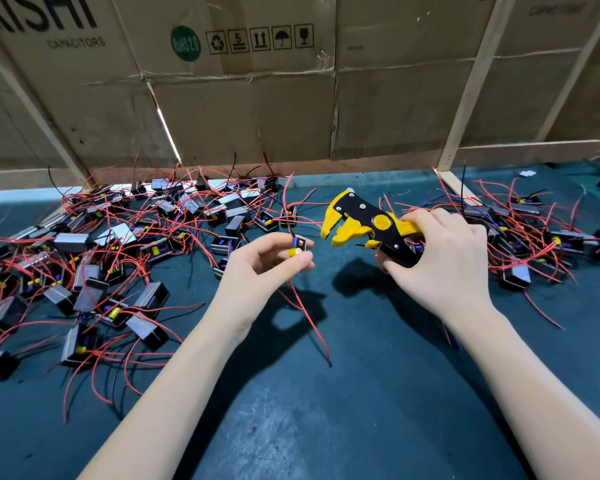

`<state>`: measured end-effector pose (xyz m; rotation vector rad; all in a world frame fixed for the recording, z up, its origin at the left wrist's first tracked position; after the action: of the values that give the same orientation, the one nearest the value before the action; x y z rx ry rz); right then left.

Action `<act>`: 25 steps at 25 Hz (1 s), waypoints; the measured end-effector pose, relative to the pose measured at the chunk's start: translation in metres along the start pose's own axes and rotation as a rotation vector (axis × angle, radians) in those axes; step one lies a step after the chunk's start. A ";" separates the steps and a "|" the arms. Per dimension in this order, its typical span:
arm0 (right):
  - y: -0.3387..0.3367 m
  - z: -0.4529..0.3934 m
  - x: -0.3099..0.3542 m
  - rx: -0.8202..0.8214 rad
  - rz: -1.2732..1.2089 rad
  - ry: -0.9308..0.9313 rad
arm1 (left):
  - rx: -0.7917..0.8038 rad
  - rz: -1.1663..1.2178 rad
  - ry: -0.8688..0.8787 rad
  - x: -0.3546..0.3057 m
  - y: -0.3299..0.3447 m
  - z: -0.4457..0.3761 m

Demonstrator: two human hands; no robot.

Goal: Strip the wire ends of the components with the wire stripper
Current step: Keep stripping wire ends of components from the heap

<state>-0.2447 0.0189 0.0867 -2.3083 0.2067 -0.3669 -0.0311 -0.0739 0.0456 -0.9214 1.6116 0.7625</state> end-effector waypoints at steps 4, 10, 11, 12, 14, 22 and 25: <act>0.001 0.000 -0.001 -0.009 0.013 -0.006 | 0.053 0.114 -0.074 0.004 0.004 -0.002; 0.003 0.001 -0.002 -0.017 0.026 -0.019 | 0.015 0.203 -0.179 0.014 -0.005 -0.003; 0.004 0.001 -0.003 -0.011 0.031 -0.021 | -0.001 0.251 -0.217 0.018 -0.005 -0.003; 0.005 0.001 -0.004 -0.005 0.038 -0.022 | -0.024 0.318 -0.249 0.022 -0.005 -0.003; 0.007 0.002 -0.005 0.003 0.050 -0.016 | -0.066 0.437 -0.284 0.027 -0.006 -0.003; 0.008 0.002 -0.004 0.010 0.021 -0.007 | -0.158 0.833 -0.254 0.020 -0.009 -0.001; 0.012 0.004 0.003 0.054 -0.030 -0.022 | -0.078 0.599 -0.204 0.019 0.003 -0.002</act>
<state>-0.2411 0.0129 0.0763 -2.2636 0.1499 -0.3578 -0.0374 -0.0772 0.0277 -0.3848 1.6938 1.2929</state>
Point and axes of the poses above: each hand's wrist, its own z-axis away from the middle knuckle, its own y-axis out of the palm, x = y × z, the point moved 10 cm from there along -z, towards the middle knuckle, and after that the axes turned 3 degrees about z, right-handed, at the moved point
